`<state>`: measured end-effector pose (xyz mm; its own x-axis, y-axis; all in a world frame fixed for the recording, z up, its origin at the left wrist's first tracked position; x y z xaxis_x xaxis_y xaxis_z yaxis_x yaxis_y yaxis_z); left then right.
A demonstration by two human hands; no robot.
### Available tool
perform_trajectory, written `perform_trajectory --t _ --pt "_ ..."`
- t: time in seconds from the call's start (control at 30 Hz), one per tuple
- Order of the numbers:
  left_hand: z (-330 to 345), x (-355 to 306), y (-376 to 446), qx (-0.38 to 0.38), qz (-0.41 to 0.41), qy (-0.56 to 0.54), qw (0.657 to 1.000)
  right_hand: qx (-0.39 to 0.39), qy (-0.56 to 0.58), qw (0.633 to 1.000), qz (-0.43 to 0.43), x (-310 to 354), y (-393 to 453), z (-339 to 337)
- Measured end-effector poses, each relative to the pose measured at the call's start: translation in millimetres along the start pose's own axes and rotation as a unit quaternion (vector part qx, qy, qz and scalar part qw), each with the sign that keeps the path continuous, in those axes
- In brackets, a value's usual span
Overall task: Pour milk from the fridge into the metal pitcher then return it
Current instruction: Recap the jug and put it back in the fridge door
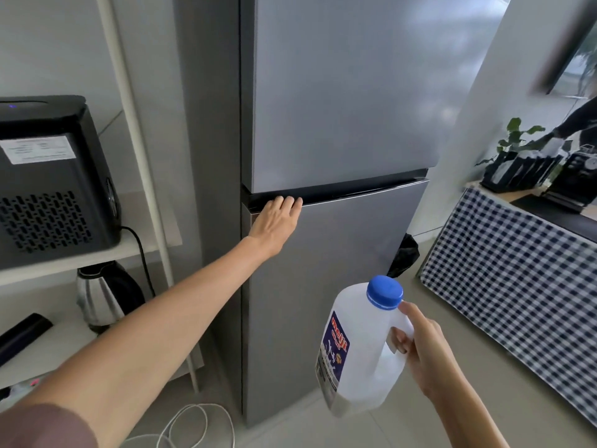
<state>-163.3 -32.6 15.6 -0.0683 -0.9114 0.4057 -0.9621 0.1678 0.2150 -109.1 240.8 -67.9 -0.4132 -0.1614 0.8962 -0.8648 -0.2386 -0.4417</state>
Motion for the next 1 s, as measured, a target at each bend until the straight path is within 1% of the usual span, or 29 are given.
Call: perform_trajectory --t 0.07,0.2,0.37,0.53,0.63,0.7,0.73,0.8,0.9,0.93,1.0 --pt "-3 -1 1 0.017 -0.008 0.01 1.0 -0.008 -0.001 1.0 0.005 -6 -3 -2" --pt "-15 -3 1 0.037 -0.037 -0.013 0.999 -0.018 0.001 1.0 0.014 -17 -12 -8" --pt "-23 -7 -1 0.042 -0.058 -0.021 0.997 -0.016 0.003 1.0 0.017 -25 -20 -20" --pt "-35 -41 -15 -0.002 -0.062 -0.028 0.998 -0.01 0.0 1.0 0.009 -22 -26 -32" --pt "-51 -83 -23 -0.03 -0.02 -0.027 0.999 -0.014 -0.003 1.0 0.004 -22 -33 -44" --pt "-63 -107 -28 -0.047 0.005 0.006 0.999 -0.019 0.001 1.0 0.001 -24 -40 -56" --pt "-71 -115 -32 -0.064 0.012 0.024 0.998 -0.022 0.005 1.0 0.0 -25 -43 -63" --pt "-90 -123 -41 -0.1 0.004 0.023 0.995 -0.032 0.008 0.999 -0.002 -29 -49 -78" --pt "-108 -126 -54 -0.117 -0.023 -0.033 0.992 -0.048 0.002 0.999 -0.003 -35 -60 -100" --pt "-111 -132 -56 -0.122 -0.02 -0.068 0.99 -0.054 -0.001 0.999 -0.003 -37 -64 -107" --pt "-113 -152 -59 -0.125 0.013 -0.155 0.98 -0.065 -0.003 0.998 -0.002 -44 -73 -124"
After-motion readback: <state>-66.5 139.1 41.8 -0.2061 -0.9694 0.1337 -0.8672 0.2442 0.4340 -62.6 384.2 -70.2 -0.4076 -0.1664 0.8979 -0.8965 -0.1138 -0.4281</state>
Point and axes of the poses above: each hand's wrist, its own y-axis towards the middle knuckle, its own z-axis out of the palm, x = y × z, the point moved 10 cm from there along y, towards the middle knuckle, and after that the axes turned 14 degrees about z, right-handed, at the moved point
